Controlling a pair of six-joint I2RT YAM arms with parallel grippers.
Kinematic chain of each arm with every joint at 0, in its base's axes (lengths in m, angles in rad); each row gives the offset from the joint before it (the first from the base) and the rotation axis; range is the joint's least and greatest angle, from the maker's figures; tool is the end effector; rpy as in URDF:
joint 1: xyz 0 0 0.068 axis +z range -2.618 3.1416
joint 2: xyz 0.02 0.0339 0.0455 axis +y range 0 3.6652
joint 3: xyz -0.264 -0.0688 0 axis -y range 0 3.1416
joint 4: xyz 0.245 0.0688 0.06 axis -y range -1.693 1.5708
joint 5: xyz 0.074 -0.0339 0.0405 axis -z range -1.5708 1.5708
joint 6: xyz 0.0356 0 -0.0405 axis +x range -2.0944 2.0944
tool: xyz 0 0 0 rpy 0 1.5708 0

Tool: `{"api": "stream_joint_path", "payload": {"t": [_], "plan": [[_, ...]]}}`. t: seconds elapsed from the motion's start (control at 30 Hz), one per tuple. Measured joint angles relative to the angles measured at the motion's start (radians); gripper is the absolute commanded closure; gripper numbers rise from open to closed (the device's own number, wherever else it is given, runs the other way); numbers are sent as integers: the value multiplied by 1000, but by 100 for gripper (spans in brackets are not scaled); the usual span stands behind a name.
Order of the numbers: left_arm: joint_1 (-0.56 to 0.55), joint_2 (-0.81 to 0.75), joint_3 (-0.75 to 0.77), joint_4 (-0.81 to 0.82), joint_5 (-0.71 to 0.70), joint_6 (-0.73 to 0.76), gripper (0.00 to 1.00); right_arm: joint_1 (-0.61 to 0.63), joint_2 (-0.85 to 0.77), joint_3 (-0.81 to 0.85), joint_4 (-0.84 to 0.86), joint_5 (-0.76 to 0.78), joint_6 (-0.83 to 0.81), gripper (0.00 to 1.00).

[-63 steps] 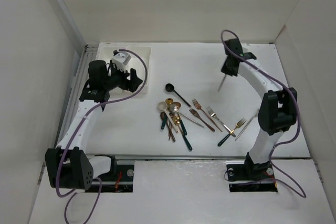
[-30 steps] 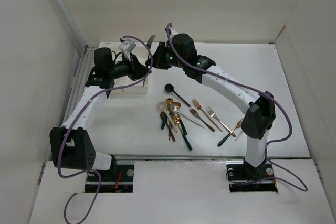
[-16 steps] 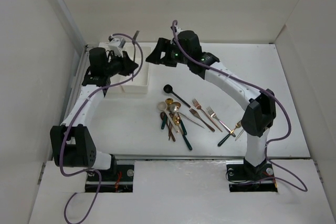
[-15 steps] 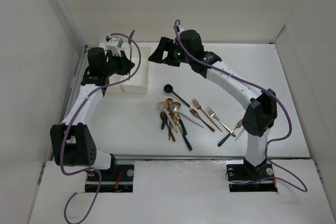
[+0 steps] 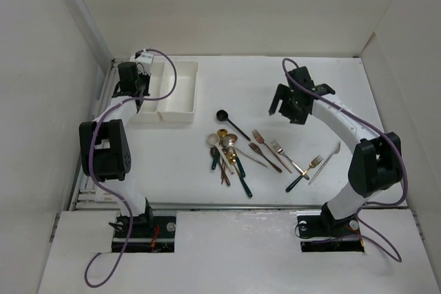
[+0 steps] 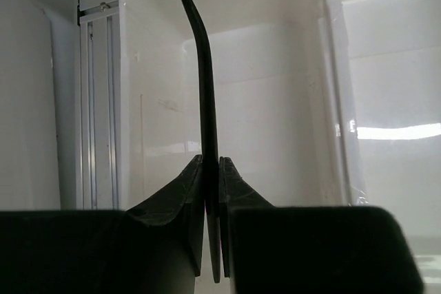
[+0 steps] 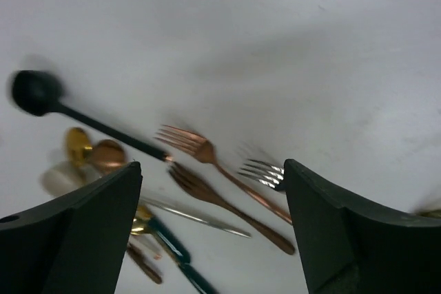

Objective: Sort the eating utensils into containers

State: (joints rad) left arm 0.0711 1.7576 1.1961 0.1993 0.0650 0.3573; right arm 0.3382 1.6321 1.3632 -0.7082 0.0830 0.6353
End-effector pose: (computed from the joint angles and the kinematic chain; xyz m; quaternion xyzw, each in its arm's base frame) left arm 0.4099 0.0269 0.2544 0.1356 0.8114 0.0946 0.5606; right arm 0.3307 0.1132 0.2790 0.1534 0.9431 0.1016 0.2769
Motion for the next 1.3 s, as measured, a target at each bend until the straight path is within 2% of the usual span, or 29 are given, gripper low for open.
{"api": "stream_joint_path", "payload": {"t": [0.03, 0.07, 0.13, 0.2, 0.23, 0.33, 0.43, 0.57, 0.63, 0.67, 0.77, 0.87, 1.0, 1.2, 1.3], "plan": [[0, 13, 8, 1, -6, 6, 100, -13, -11, -40, -18, 5, 8, 20], [-2, 25, 11, 3, -20, 11, 82, -25, -19, -75, -31, 13, 19, 26], [-2, 32, 10, -2, -48, 16, 66, -47, -35, -143, -61, 26, 41, 30], [-3, 32, 8, 3, -70, 17, 52, -51, -53, -198, -77, 39, 63, 38], [-4, 32, 8, 6, -77, 15, 39, -50, -65, -225, -88, 41, 74, 41], [-4, 32, 8, 6, -93, -3, 27, -56, -110, -306, -119, 43, 106, 46], [-4, 32, 9, -5, -93, -30, 23, -87, -174, -386, -137, 34, 137, 47], [-4, 32, 46, -80, -92, -70, 22, -155, -252, -497, -160, 32, 175, 50], [-6, 32, 90, -129, -92, -84, 22, -192, -256, -514, -197, 50, 200, 44], [-9, 32, 115, -150, -93, -90, 20, -210, -254, -512, -206, 58, 212, 36], [-21, 26, 178, -199, -98, -97, 20, -296, -246, -488, -216, 77, 241, 31], [-33, 15, 208, -235, -101, -101, 20, -416, -245, -453, -209, 117, 257, 30], [-48, 6, 244, -287, -95, -116, 20, -527, -219, -450, -193, 154, 257, 36], [-51, -11, 254, -335, -92, -139, 20, -542, -70, -457, -183, 150, 247, 44], [-50, -13, 254, -351, -84, -154, 20, -555, -31, -435, -179, 143, 232, 53]]}}
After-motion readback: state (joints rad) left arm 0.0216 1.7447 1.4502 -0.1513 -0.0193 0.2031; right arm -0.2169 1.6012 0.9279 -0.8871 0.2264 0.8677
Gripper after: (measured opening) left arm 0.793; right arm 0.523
